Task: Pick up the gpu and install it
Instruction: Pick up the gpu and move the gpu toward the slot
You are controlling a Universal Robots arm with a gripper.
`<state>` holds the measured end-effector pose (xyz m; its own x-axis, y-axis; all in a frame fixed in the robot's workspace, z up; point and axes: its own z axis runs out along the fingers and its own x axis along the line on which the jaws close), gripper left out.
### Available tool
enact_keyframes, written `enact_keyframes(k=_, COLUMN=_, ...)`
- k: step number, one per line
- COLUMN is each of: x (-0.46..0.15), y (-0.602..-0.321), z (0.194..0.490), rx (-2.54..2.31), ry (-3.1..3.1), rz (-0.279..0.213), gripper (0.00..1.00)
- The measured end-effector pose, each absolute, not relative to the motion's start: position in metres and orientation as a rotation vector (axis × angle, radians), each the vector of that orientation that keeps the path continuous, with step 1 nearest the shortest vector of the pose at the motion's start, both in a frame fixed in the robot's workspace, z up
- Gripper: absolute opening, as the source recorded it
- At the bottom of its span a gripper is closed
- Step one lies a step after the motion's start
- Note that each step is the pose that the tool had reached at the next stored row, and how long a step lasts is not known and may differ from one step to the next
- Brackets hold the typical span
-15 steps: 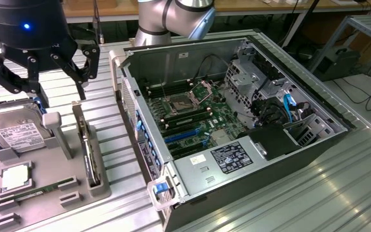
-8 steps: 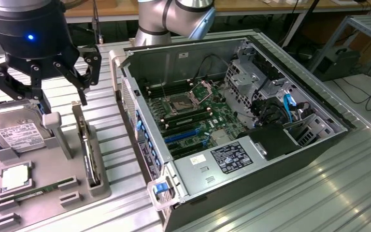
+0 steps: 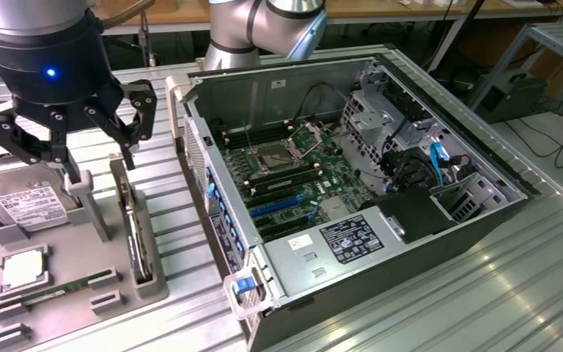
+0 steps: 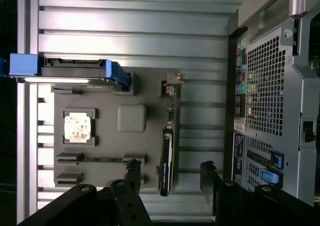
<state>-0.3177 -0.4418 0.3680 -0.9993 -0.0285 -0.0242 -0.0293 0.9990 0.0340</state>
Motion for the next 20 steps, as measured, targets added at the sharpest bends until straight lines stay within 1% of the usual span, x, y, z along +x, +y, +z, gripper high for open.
enact_keyframes(k=20, x=-0.318, y=-0.447, z=0.337, rx=-0.045, ry=3.117, rz=0.052, gripper=0.6)
